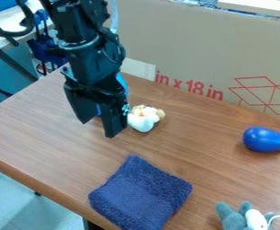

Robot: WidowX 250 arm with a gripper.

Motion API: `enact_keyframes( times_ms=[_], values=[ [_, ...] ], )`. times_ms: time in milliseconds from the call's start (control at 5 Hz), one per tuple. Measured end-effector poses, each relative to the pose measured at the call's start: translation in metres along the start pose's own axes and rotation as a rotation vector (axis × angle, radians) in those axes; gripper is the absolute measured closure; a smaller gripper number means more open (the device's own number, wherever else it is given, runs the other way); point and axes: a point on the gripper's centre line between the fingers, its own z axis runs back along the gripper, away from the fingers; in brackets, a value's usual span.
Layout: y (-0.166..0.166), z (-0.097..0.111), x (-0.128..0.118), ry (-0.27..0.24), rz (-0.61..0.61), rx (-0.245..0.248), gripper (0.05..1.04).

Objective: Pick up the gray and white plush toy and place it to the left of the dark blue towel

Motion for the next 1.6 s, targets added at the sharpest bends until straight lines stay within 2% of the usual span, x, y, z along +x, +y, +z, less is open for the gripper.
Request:
enact_keyframes(
  times_ms=[200,400,600,800,1000,1200,1400,1600],
  values=[
    [-0.002,-0.005,-0.001,0.016,-0.006,-0.006,0.082],
    [-0.038,-0.017,0.017,-0.011,-0.084,-0.046,0.082],
    [-0.08,-0.023,0.038,-0.013,-0.21,-0.069,0.082],
    [-0.116,-0.03,0.052,0.018,-0.34,-0.075,0.082],
    [-0.15,-0.046,0.049,0.087,-0.473,-0.041,0.082],
    [-0.175,-0.059,0.038,0.117,-0.571,-0.049,0.083],
    [-0.183,-0.071,0.02,0.148,-0.604,-0.049,0.082],
    [-0.179,-0.092,0.009,0.207,-0.598,-0.06,0.082]
  ],
)
